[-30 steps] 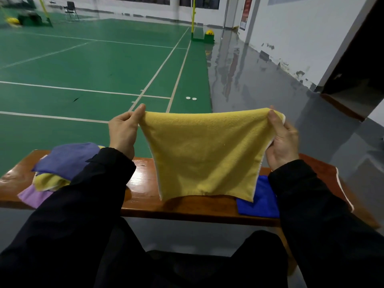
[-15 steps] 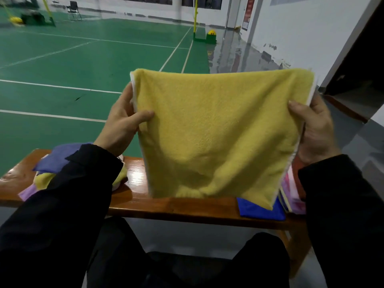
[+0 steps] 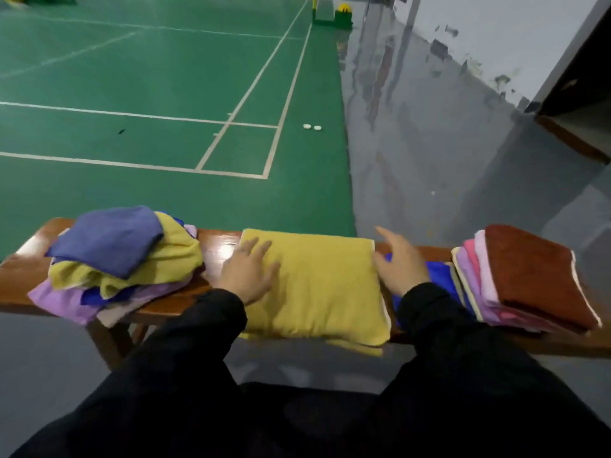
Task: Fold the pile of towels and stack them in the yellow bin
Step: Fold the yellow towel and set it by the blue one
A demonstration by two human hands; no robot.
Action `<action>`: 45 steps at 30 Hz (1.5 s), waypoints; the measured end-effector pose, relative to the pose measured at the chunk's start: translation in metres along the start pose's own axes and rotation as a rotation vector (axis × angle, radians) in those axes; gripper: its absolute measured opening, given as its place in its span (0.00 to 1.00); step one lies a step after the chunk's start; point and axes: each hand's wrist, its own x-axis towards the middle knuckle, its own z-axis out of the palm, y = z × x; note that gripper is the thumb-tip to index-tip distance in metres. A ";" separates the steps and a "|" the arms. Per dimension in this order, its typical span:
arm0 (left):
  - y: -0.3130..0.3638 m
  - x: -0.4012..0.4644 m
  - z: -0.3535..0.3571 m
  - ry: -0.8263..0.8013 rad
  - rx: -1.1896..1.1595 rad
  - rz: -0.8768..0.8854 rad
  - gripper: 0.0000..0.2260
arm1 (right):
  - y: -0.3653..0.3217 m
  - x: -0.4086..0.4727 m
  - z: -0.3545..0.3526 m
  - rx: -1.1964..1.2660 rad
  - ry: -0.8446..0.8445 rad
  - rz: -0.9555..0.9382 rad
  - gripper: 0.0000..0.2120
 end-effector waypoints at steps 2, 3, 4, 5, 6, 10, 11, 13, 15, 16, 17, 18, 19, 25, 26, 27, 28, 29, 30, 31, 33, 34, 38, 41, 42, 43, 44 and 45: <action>-0.012 -0.026 0.040 -0.222 0.194 0.026 0.35 | 0.018 -0.035 0.045 -0.328 -0.242 -0.163 0.37; -0.017 -0.034 0.052 -0.250 0.261 0.030 0.38 | 0.024 -0.049 0.061 -0.446 -0.322 -0.197 0.44; -0.021 -0.036 0.058 -0.241 0.299 0.031 0.39 | 0.034 -0.056 0.073 -0.531 -0.342 -0.211 0.49; -0.024 -0.035 0.059 -0.228 0.316 0.030 0.38 | 0.042 -0.057 0.080 -0.570 -0.330 -0.209 0.51; -0.026 -0.033 0.057 -0.225 0.323 0.032 0.37 | 0.044 -0.056 0.081 -0.585 -0.319 -0.205 0.50; -0.021 -0.019 0.054 -0.247 0.336 0.019 0.36 | 0.038 -0.040 0.080 -0.597 -0.293 -0.133 0.31; -0.020 -0.015 0.055 -0.247 0.332 0.011 0.36 | 0.036 -0.035 0.082 -0.602 -0.294 -0.118 0.29; -0.018 -0.006 0.056 -0.251 0.339 0.004 0.36 | 0.032 -0.027 0.084 -0.590 -0.286 -0.093 0.28; -0.018 0.004 0.056 -0.251 0.341 0.004 0.36 | 0.033 -0.019 0.087 -0.581 -0.275 -0.074 0.29; -0.019 0.010 0.056 -0.246 0.334 0.005 0.36 | 0.035 -0.014 0.088 -0.579 -0.275 -0.061 0.31; -0.019 0.015 0.056 -0.239 0.327 0.008 0.36 | 0.036 -0.009 0.089 -0.572 -0.277 -0.047 0.35; -0.019 0.021 0.056 -0.231 0.320 0.014 0.36 | 0.037 -0.003 0.090 -0.564 -0.277 -0.037 0.39; -0.018 0.028 0.056 -0.226 0.314 0.018 0.36 | 0.037 0.002 0.092 -0.560 -0.278 -0.029 0.42; -0.013 0.035 0.052 -0.131 0.310 0.073 0.31 | 0.024 0.011 0.091 -0.568 -0.206 -0.032 0.32; -0.013 0.023 0.052 -0.033 0.287 0.172 0.29 | 0.023 0.003 0.090 -0.531 -0.150 -0.114 0.30; -0.017 0.011 0.054 0.069 0.250 0.300 0.26 | 0.024 -0.008 0.088 -0.464 -0.097 -0.220 0.29; -0.022 -0.002 0.055 0.144 0.194 0.427 0.23 | 0.026 -0.019 0.088 -0.396 -0.055 -0.326 0.26; -0.028 -0.014 0.056 0.169 0.129 0.517 0.21 | 0.031 -0.031 0.089 -0.343 -0.026 -0.409 0.23; -0.034 -0.023 0.055 0.154 0.085 0.564 0.19 | 0.038 -0.040 0.089 -0.312 -0.025 -0.463 0.19; -0.039 -0.031 0.054 0.132 0.067 0.577 0.18 | 0.044 -0.047 0.089 -0.300 -0.047 -0.478 0.17; -0.048 -0.039 0.051 0.122 0.065 0.560 0.14 | 0.054 -0.053 0.087 -0.304 -0.065 -0.449 0.16; -0.050 -0.041 0.048 0.127 0.063 0.559 0.12 | 0.058 -0.053 0.086 -0.327 -0.041 -0.445 0.16; -0.057 -0.042 0.035 0.132 0.071 0.624 0.06 | 0.061 -0.051 0.082 -0.452 0.077 -0.574 0.11; -0.063 -0.037 0.032 0.121 0.136 0.622 0.08 | 0.058 -0.047 0.077 -0.515 0.116 -0.661 0.16; -0.063 -0.035 0.032 0.119 0.172 0.611 0.08 | 0.057 -0.045 0.077 -0.525 0.114 -0.655 0.13; -0.063 -0.034 0.033 0.110 0.211 0.604 0.09 | 0.056 -0.045 0.078 -0.528 0.102 -0.636 0.09; -0.061 -0.034 0.034 0.098 0.246 0.599 0.11 | 0.055 -0.045 0.078 -0.521 0.084 -0.603 0.06; -0.060 -0.034 0.035 0.096 0.267 0.595 0.12 | 0.054 -0.044 0.079 -0.511 0.064 -0.559 0.06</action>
